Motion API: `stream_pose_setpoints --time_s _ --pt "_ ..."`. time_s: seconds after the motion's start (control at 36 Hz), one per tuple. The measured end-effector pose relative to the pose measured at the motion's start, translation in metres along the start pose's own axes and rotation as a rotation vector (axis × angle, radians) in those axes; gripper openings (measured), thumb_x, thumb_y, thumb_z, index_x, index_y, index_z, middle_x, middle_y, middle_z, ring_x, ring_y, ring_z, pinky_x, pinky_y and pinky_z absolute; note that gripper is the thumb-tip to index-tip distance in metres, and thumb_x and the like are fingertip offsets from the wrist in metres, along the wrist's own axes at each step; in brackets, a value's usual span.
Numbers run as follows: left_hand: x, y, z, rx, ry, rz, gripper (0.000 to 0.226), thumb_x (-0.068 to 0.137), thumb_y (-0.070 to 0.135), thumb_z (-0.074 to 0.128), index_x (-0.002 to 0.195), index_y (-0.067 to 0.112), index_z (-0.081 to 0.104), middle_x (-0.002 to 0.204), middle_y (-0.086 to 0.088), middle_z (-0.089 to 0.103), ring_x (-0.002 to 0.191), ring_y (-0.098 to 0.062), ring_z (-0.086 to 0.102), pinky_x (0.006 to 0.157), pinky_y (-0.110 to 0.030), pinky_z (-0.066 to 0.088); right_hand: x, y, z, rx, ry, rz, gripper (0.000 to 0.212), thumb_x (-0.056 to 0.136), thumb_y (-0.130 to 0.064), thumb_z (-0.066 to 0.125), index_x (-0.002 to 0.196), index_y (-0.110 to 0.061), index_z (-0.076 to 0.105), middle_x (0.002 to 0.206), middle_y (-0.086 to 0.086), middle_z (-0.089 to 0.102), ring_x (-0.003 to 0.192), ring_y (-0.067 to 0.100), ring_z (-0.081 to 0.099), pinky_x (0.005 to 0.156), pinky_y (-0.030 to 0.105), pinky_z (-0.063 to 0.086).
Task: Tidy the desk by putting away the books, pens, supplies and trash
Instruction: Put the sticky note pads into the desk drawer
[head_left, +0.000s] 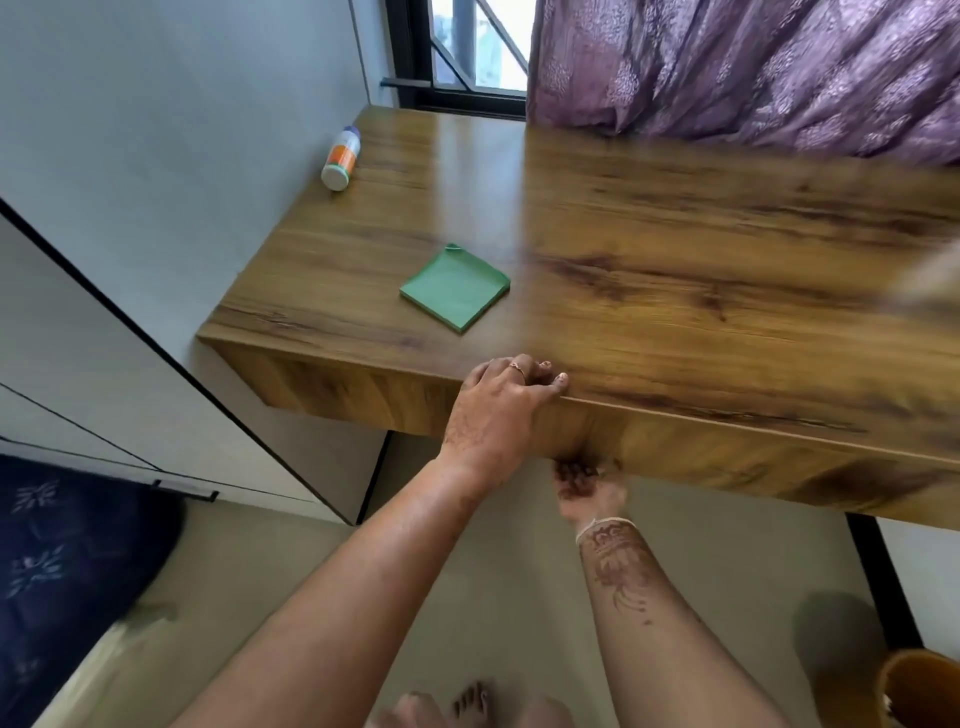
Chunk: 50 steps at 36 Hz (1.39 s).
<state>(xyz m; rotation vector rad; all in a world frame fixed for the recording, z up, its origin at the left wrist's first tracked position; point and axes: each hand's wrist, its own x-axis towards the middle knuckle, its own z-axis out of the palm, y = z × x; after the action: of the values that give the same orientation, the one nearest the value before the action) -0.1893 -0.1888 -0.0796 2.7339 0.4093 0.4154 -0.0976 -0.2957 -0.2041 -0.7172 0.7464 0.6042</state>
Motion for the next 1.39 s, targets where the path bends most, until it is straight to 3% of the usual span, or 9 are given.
stream_pose_setpoints --time_s 0.17,0.44,0.56,0.69,0.86,1.0,1.11,1.28,1.39 --pt "0.005 -0.003 -0.005 0.040 -0.009 0.025 0.045 0.094 0.014 0.055 0.133 0.036 0.056 0.132 0.005 0.053 0.125 -0.018 0.046 0.109 -0.036 0.032 -0.003 0.000 -0.006 -0.025 -0.001 0.005 0.041 0.101 -0.043 0.034 0.100 -0.011 0.060 0.098 0.011 0.063 0.088 0.023 0.060 0.100 0.037 0.044" --pt "-0.011 0.014 -0.007 0.127 -0.149 -0.040 0.055 0.100 0.023 0.045 0.152 0.029 0.028 0.157 0.002 0.027 0.147 -0.018 0.017 0.122 -0.042 0.008 -0.038 0.015 -0.044 -0.025 0.091 0.022 0.046 0.101 -0.046 0.031 0.121 -0.009 0.050 0.106 0.014 0.058 0.089 0.026 0.058 0.108 0.042 0.040" --pt "-0.026 0.025 -0.012 0.124 -0.104 -0.032 0.054 0.095 0.027 0.056 0.146 0.027 0.041 0.147 0.001 0.041 0.135 -0.019 0.037 0.115 -0.036 0.029 -0.056 0.018 -0.059 -0.053 0.110 0.018 0.043 0.101 -0.045 0.032 0.112 -0.010 0.054 0.101 0.014 0.058 0.087 0.026 0.057 0.105 0.042 0.042" --pt "-0.076 0.041 -0.013 0.003 -0.156 -0.110 0.031 0.101 0.036 0.043 0.112 0.021 0.068 0.107 0.001 0.064 0.094 -0.020 0.063 0.083 -0.036 0.052 -0.088 0.020 -0.078 -0.169 0.162 0.037 0.041 0.100 -0.042 0.036 0.084 -0.010 0.054 0.078 0.011 0.054 0.067 0.022 0.052 0.072 0.030 0.048" --pt "-0.121 0.055 -0.014 0.050 -0.140 -0.101 0.034 0.103 0.035 0.039 0.106 0.021 0.069 0.103 0.003 0.070 0.095 -0.015 0.063 0.100 -0.033 0.043 -0.136 0.013 -0.107 -0.299 0.290 -0.139 0.034 0.103 -0.032 0.031 0.086 -0.013 0.054 0.075 0.003 0.053 0.058 0.013 0.043 0.051 0.020 0.039" --pt "-0.150 0.061 -0.011 0.081 -0.209 -0.101 0.038 0.104 0.037 0.033 0.127 0.026 0.061 0.124 0.003 0.066 0.119 -0.012 0.056 0.119 -0.039 0.021 -0.169 0.010 -0.125 -0.521 0.369 -0.494 0.036 0.102 -0.023 0.035 0.127 -0.003 0.050 0.127 0.018 0.057 0.105 0.033 0.058 0.092 0.038 0.045" --pt "-0.171 0.073 -0.015 0.128 -0.237 -0.129 0.042 0.104 0.037 0.031 0.140 0.027 0.049 0.141 0.005 0.055 0.135 -0.013 0.043 0.120 -0.042 0.015 -0.206 0.009 -0.125 -0.864 0.440 -0.810 0.057 0.102 -0.024 0.040 0.148 0.003 0.022 0.154 0.020 0.023 0.138 0.036 0.030 0.108 0.041 0.031" --pt "-0.194 0.087 -0.024 0.149 -0.257 -0.179 0.041 0.105 0.036 0.032 0.143 0.029 0.046 0.141 0.005 0.054 0.134 -0.013 0.044 0.120 -0.042 0.016 -0.228 0.019 -0.145 -1.368 0.362 -1.166 0.072 0.099 -0.029 0.043 0.155 -0.011 0.000 0.161 0.008 -0.011 0.149 0.025 -0.008 0.120 0.045 0.011" --pt "-0.203 0.090 -0.026 0.152 -0.274 -0.197 0.040 0.104 0.034 0.035 0.143 0.031 0.045 0.141 0.005 0.054 0.134 -0.013 0.044 0.121 -0.041 0.016 -0.231 0.020 -0.148 -1.853 0.105 -1.184 0.050 0.103 -0.036 0.032 0.151 -0.032 0.022 0.163 -0.004 -0.002 0.147 0.015 -0.017 0.117 0.050 -0.011"
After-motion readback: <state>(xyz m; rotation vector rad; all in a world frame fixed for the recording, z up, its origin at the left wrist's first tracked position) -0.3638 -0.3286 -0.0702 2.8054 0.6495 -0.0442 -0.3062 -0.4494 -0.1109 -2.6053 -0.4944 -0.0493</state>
